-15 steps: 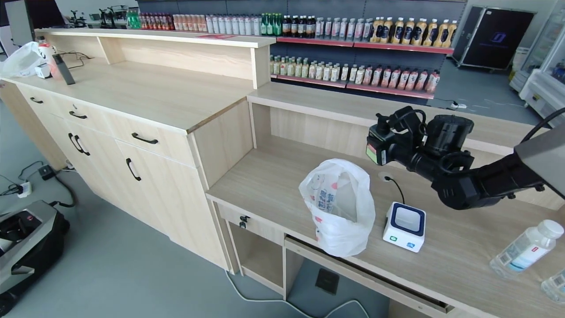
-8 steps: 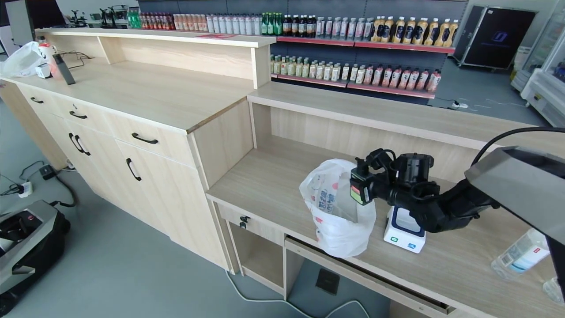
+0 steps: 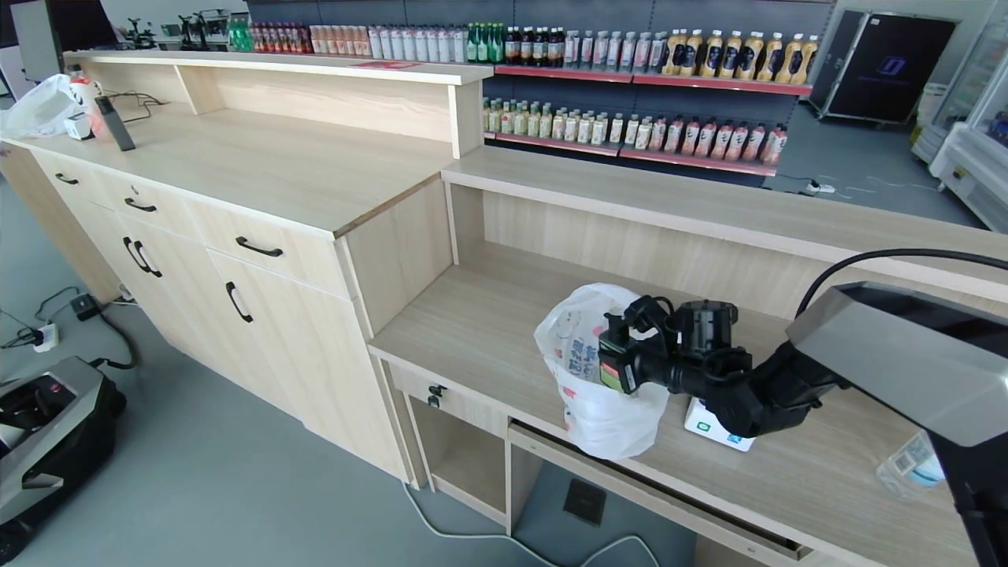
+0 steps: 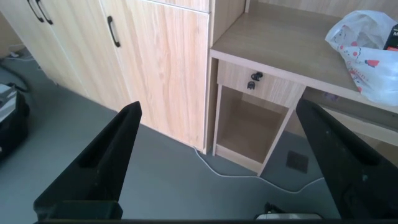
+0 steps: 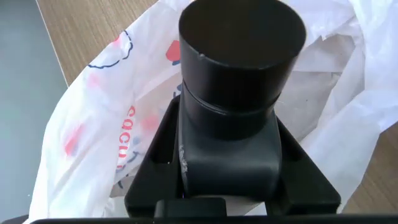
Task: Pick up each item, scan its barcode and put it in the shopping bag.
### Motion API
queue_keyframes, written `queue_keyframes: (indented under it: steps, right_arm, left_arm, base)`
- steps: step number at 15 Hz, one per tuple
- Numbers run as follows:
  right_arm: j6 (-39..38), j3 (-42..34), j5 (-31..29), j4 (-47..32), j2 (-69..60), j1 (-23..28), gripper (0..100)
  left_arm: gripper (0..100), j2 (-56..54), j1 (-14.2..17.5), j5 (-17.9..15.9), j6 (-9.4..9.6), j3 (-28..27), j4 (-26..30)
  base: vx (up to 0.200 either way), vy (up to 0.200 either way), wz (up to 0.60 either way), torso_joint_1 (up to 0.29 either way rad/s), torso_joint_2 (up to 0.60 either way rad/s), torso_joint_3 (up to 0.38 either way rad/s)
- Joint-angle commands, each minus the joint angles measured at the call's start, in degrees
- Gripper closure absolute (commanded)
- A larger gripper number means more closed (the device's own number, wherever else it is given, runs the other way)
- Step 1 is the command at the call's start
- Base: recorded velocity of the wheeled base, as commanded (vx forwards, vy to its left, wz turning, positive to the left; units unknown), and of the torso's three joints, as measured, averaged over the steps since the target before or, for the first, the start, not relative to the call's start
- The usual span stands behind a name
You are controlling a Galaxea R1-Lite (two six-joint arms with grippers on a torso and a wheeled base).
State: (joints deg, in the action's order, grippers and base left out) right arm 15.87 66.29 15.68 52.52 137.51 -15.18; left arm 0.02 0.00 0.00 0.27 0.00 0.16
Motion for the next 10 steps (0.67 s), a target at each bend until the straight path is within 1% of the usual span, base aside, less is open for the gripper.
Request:
queue_keyframes:
  steps: [1,4,7,10]
  right_arm:
    - [0.04,0.5,0.06,0.04,1.18,-0.82,100]
    - [0.3,0.24,0.06,0.13,2.41,-2.14,100]
    - [1.62,-1.34,0.06,0.13,2.94,-2.31,100]
    - [1.97,-1.08,0.06,1.1,4.52,-1.96,100]
  left_arm:
    - [0,-0.02,0.0,0.0,0.0,0.0,0.02]
    - [0,-0.02,0.0,0.0,0.0,0.0,0.02]
    - [0,-0.02,0.0,0.0,0.0,0.0,0.02]
    - [0,-0.02,0.0,0.0,0.0,0.0,0.02]
  base:
    - [0.0,0.0,0.0,0.0,0.0,0.0]
    - [0.0,0.0,0.0,0.0,0.0,0.0]
    - [0.0,0.0,0.0,0.0,0.0,0.0]
    - [0.0,0.0,0.0,0.0,0.0,0.0]
